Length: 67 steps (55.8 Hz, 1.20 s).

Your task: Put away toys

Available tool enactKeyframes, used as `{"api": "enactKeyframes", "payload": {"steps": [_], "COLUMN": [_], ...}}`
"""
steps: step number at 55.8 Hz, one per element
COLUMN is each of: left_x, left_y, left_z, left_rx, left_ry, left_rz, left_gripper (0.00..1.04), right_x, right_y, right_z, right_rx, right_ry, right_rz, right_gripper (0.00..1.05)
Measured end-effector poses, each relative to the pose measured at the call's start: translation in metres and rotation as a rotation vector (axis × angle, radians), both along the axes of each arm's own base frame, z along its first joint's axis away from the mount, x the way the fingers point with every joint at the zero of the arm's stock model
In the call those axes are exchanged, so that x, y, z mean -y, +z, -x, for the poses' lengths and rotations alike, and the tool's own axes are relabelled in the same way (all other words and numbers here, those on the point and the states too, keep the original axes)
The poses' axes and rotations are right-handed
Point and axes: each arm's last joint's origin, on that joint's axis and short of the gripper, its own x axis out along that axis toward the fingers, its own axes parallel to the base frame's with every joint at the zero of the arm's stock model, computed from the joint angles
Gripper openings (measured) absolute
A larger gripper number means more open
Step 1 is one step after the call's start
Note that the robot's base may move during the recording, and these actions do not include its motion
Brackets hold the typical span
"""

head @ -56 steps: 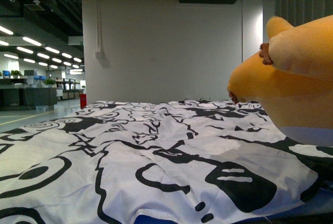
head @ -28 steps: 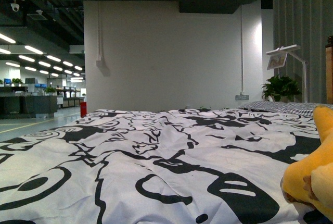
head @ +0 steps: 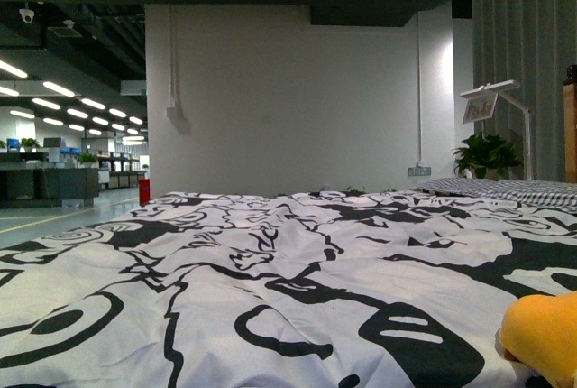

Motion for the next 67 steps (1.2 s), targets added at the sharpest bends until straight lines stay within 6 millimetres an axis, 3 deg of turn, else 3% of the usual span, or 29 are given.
{"api": "enactKeyframes", "payload": {"steps": [22, 67], "left_x": [0.0, 0.0], "left_y": [0.0, 0.0], "left_z": [0.0, 0.0], "left_rx": [0.0, 0.0], "left_ry": [0.0, 0.0], "left_rz": [0.0, 0.0], "left_gripper": [0.98, 0.98], "right_x": [0.0, 0.0], "right_y": [-0.022, -0.044], "right_z": [0.011, 0.032], "right_rx": [0.003, 0.003], "right_ry": [0.0, -0.001], "right_rz": [0.0, 0.003], "right_gripper": [0.07, 0.07]}}
